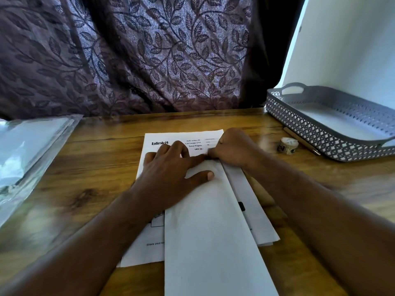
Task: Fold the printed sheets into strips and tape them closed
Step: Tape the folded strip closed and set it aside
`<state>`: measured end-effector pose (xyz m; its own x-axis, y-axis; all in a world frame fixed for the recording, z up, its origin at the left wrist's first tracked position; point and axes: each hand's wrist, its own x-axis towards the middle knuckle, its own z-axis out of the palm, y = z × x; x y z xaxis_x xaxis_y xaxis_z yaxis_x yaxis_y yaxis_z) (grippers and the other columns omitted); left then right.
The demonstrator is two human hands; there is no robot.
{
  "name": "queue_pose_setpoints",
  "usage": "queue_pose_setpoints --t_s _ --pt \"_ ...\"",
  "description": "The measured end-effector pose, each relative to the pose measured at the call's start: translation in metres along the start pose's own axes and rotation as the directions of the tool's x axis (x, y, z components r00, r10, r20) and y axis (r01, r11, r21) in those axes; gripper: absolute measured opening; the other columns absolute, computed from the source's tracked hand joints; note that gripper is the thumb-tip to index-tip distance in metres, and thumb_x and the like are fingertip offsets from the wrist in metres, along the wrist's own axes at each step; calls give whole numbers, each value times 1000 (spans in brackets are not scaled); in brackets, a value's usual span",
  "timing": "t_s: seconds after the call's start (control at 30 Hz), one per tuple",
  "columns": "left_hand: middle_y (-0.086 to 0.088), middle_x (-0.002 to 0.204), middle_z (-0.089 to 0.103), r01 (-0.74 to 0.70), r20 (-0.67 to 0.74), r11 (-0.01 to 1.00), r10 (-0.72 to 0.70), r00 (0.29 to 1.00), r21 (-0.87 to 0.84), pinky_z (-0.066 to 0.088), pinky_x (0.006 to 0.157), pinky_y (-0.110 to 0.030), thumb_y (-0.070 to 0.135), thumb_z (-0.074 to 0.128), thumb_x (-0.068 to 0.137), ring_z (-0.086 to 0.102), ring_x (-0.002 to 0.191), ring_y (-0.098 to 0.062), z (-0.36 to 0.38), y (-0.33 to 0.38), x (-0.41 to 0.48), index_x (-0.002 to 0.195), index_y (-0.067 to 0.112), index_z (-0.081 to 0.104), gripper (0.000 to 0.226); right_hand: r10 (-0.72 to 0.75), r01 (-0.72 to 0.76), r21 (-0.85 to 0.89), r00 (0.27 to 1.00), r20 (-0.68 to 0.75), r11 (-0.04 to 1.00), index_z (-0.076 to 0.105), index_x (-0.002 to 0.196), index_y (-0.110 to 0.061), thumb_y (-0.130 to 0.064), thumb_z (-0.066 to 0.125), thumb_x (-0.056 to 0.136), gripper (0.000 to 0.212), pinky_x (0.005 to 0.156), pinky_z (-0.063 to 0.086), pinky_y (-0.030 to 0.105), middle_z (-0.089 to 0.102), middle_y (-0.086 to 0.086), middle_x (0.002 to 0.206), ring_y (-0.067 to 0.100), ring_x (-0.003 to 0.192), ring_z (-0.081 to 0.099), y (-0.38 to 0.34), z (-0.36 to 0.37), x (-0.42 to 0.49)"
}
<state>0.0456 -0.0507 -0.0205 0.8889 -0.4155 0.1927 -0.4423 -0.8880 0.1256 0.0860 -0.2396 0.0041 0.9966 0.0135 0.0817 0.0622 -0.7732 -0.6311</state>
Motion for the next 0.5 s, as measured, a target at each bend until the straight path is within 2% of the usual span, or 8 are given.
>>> queue_pose_setpoints --t_s 0.1,0.2,0.27,0.4,0.5 --pt "7 123 43 -6 -4 1000 6 1000 24 33 103 -47 83 7 81 39 123 -20 0 1 1 145 58 31 73 17 -17 -18 1000 -5 1000 74 109 -6 -25 80 79 36 61 46 25 75 8 106 22 95 69 -1 -1 1" --pt "8 125 42 -10 3 999 10 1000 51 34 103 -47 82 10 83 40 123 -19 -1 0 2 146 57 32 71 52 -56 -58 997 -63 997 75 88 -6 -28 73 84 22 42 38 18 72 -2 70 12 64 64 1 -8 3" --pt "9 127 42 -8 11 998 7 1000 58 34 104 -47 81 12 83 40 124 -18 -1 1 2 146 56 34 71 60 -67 -72 993 -98 995 74 77 -7 -27 68 86 23 35 32 14 66 -7 51 1 47 59 5 -13 3" --pt "9 127 42 -2 5 999 2 1000 54 35 103 -46 81 12 82 41 124 -17 -1 1 2 145 56 34 71 50 -62 -99 991 -124 993 75 73 -7 -38 64 93 38 46 35 21 62 -10 49 3 49 55 10 -17 2" --pt "9 126 42 -4 10 998 4 1000 55 36 103 -46 81 13 83 41 122 -18 -1 2 2 146 55 34 71 -6 -4 -101 995 -98 995 56 60 -10 -55 69 88 55 49 30 26 53 -3 56 13 53 47 10 -13 1"
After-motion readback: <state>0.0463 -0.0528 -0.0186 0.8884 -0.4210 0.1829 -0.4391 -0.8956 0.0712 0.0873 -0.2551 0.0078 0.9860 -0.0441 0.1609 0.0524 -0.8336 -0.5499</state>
